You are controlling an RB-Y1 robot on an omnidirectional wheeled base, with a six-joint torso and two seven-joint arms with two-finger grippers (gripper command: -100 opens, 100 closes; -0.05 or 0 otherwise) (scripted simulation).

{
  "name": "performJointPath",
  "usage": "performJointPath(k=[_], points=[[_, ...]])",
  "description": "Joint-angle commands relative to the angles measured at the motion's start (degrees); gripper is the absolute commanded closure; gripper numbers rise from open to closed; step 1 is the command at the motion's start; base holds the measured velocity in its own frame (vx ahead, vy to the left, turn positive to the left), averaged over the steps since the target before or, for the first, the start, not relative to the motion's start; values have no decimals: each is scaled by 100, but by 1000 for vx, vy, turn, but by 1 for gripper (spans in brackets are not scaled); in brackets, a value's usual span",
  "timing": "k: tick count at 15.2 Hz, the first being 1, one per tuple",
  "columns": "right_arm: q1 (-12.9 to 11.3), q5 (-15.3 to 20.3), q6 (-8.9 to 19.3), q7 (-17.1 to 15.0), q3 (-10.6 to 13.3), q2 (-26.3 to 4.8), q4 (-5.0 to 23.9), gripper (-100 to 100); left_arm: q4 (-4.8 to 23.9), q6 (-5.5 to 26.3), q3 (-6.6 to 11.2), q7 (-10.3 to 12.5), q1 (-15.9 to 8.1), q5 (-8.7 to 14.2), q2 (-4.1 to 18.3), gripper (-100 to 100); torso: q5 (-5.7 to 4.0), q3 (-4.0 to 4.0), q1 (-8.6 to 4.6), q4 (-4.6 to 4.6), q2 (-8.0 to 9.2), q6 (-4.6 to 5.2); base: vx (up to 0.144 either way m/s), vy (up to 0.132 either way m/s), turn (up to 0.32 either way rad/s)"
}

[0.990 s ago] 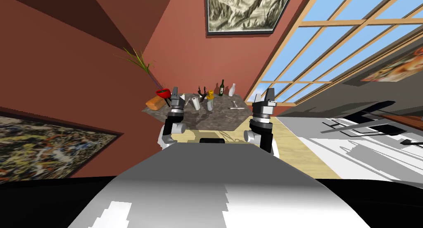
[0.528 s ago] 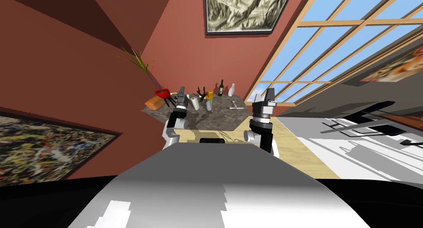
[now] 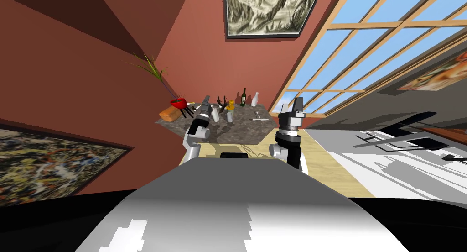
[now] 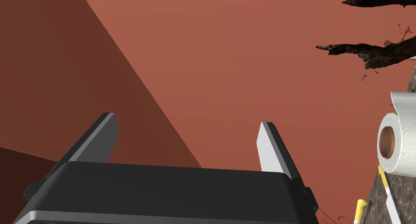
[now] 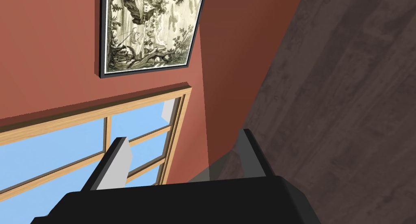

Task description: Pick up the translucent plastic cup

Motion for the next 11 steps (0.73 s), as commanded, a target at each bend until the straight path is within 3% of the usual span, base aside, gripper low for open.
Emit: performJointPath(k=[1,4,5,8,9,11], points=[[0,0,0,0,0,0,0,0,199,286,-35,-117,-286,57,29,-100,0,0,0,0,0,0,4,-25,4],[0,0,0,0,0,0,0,0,199,481,-35,-117,-319,57,29,-100,0,0,-2,0,-1,0,5,-24,0],[0,0,0,0,0,0,0,0,400,684,-72,-236,-559,105,41,-100,0,0,1,0,0,0,7,-24,4],[0,0,0,0,0,0,0,0,400,898,-72,-236,-621,105,41,-100,-1,-1,-3,-1,-2,1,8,-25,-1],[0,0,0,0,0,0,0,0,612,1115,-107,-357,-900,153,48,-100,0,0,0,0,-1,0,8,-24,3],[0,0,0,0,0,0,0,0,612,1326,-107,-357,-925,153,48,-100,0,-2,-3,-1,-3,1,11,-28,-1]])
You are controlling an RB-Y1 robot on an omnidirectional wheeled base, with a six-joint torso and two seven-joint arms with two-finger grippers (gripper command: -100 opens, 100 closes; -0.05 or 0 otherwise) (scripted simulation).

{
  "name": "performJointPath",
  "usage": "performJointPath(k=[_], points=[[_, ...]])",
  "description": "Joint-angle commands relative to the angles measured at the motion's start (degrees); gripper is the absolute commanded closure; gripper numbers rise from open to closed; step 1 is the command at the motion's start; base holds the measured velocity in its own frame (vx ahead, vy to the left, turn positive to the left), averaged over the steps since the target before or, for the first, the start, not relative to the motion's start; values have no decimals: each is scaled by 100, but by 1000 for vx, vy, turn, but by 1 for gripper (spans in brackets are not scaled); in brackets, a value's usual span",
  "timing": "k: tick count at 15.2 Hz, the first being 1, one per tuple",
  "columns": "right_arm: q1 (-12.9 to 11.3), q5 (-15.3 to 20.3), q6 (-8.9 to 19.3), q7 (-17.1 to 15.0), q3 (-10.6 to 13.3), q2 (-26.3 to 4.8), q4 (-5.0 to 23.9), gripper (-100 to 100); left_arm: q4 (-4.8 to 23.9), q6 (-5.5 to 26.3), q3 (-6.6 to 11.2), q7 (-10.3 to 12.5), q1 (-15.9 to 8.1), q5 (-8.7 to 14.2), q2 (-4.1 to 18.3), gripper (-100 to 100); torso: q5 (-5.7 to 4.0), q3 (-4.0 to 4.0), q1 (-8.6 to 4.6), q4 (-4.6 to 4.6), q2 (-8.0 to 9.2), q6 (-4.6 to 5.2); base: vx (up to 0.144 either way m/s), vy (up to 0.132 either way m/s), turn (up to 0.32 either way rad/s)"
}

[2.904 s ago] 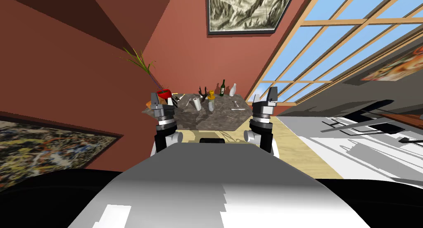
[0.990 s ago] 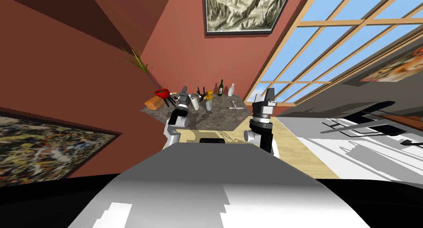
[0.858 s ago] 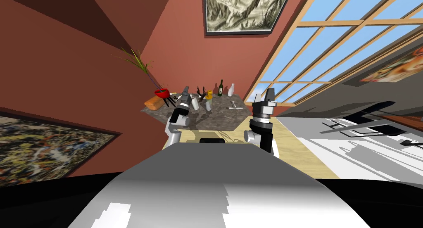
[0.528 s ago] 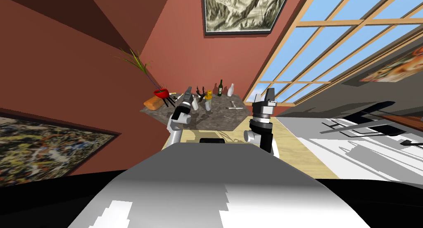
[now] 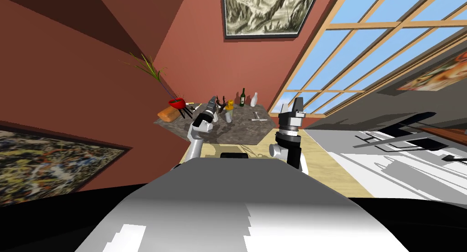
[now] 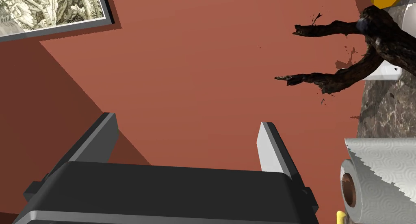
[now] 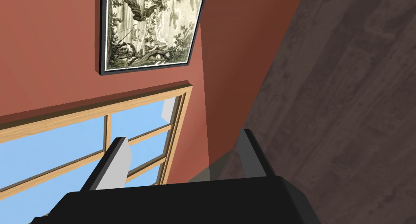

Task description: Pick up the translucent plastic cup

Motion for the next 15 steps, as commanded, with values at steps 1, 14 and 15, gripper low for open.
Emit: performJointPath(k=[1,14,15], points=[[0,0,0,0,0,0,0,0,255,286,-37,-143,-286,49,-4,-100,0,0,0,0,0,0,15,-34,1],[0,0,0,0,0,0,0,0,957,1785,-120,-514,-1245,187,-18,-100,1,0,2,0,-1,0,12,-23,1],[0,0,0,0,0,0,0,0,957,1908,-120,-514,-1245,187,-18,-100,0,-1,0,0,-2,0,15,-21,-1]])
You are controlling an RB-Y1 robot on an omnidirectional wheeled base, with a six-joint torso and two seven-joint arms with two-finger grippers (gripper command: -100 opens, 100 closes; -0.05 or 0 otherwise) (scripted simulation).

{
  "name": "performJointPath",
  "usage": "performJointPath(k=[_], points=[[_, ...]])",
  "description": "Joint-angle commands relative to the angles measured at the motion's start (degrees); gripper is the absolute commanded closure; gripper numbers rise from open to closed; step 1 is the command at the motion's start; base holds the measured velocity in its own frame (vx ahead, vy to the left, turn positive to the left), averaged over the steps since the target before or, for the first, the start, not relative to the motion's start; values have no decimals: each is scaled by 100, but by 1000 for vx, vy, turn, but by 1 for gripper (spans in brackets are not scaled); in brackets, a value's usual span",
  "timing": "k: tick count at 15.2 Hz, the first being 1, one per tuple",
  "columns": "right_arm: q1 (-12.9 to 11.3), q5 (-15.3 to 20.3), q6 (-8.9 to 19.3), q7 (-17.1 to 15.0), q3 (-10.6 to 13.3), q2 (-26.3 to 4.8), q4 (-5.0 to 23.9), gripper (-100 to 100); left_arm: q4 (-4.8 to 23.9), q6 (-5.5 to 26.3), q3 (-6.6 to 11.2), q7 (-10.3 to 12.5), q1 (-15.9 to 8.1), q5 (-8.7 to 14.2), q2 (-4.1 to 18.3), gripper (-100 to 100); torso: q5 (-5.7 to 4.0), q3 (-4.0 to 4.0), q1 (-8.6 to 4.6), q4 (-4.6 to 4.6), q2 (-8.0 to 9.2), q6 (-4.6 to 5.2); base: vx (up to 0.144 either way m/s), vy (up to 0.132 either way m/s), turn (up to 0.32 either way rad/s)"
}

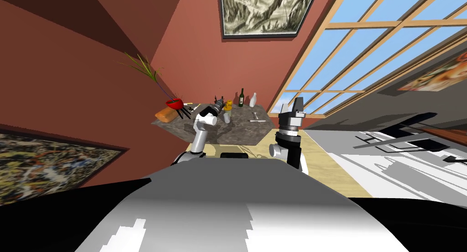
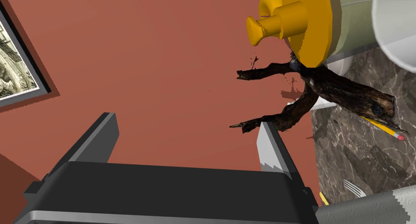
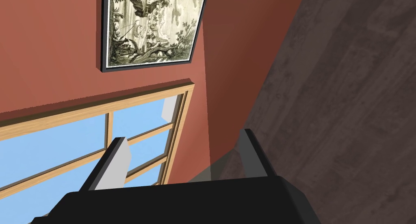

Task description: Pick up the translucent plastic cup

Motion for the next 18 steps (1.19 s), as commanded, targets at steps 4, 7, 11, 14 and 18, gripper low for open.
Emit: performJointPath(k=[4,7,11,14,18], points=[[0,0,0,0,0,0,0,0,289,617,-19,-144,-337,70,6,-100,0,-1,0,0,-2,1,16,-19,2],[0,0,0,0,0,0,0,0,537,941,-38,-266,-618,111,-9,-100,1,1,3,1,1,0,13,-17,5],[0,0,0,0,0,0,0,0,788,1392,-53,-385,-891,151,-27,-100,1,1,3,1,1,0,14,-17,4],[0,0,0,0,0,0,0,0,1041,1715,-65,-502,-1155,189,-48,-100,1,1,4,0,2,-1,15,-15,4],[0,0,0,0,0,0,0,0,1294,2152,-74,-615,-1409,224,-70,-100,1,0,6,0,1,-1,17,-13,5]])
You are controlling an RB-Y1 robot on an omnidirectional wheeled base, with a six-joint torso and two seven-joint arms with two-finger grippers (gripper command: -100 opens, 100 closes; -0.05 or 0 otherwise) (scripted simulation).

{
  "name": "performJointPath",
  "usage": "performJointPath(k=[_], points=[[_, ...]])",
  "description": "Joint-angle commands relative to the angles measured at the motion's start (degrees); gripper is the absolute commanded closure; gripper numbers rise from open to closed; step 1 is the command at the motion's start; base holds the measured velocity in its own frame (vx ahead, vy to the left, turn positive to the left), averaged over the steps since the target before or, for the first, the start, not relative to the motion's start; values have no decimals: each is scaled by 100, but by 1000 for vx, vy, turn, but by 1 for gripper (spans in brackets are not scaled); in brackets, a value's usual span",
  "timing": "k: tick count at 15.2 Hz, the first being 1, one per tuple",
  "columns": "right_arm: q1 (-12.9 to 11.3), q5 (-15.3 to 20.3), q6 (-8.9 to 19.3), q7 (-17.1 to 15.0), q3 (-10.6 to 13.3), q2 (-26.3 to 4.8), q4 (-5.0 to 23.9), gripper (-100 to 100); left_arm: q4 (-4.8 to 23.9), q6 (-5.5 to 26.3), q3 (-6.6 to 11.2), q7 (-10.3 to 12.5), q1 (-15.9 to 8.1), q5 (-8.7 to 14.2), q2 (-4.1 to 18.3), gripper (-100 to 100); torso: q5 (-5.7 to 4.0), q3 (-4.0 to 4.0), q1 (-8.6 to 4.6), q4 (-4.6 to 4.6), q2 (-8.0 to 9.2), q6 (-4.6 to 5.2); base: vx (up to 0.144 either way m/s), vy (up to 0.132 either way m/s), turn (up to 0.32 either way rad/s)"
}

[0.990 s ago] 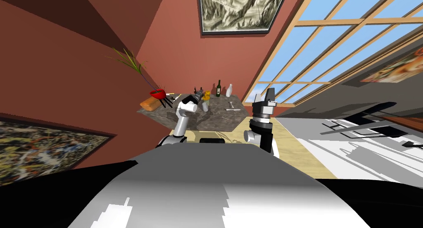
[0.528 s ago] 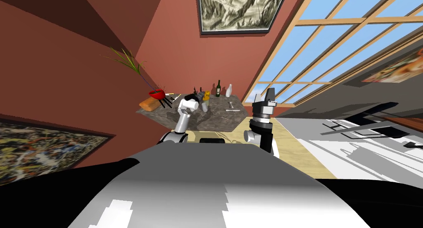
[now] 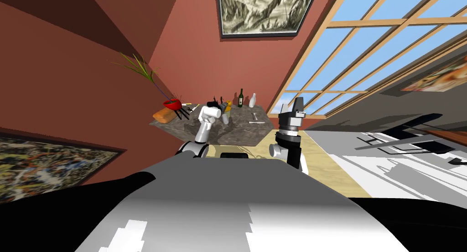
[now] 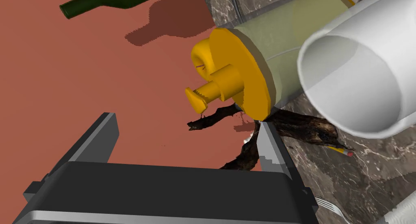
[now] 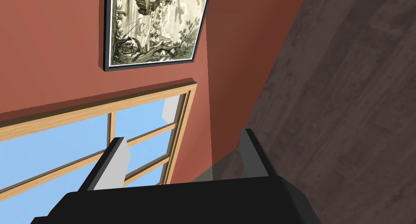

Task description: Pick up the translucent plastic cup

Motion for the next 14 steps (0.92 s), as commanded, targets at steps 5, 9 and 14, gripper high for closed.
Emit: performJointPath(k=[5,9,14], points=[[0,0,0,0,0,0,0,0,407,715,-16,-192,-401,49,-43,-100,0,0,1,0,1,0,18,-11,8],[0,0,0,0,0,0,0,0,656,1174,-17,-296,-634,79,-66,-100,0,-1,0,0,-1,-1,23,-12,8],[0,0,0,0,0,0,0,0,902,1722,-15,-395,-854,106,-89,-100,0,-2,0,-1,-3,-1,23,-10,9]])
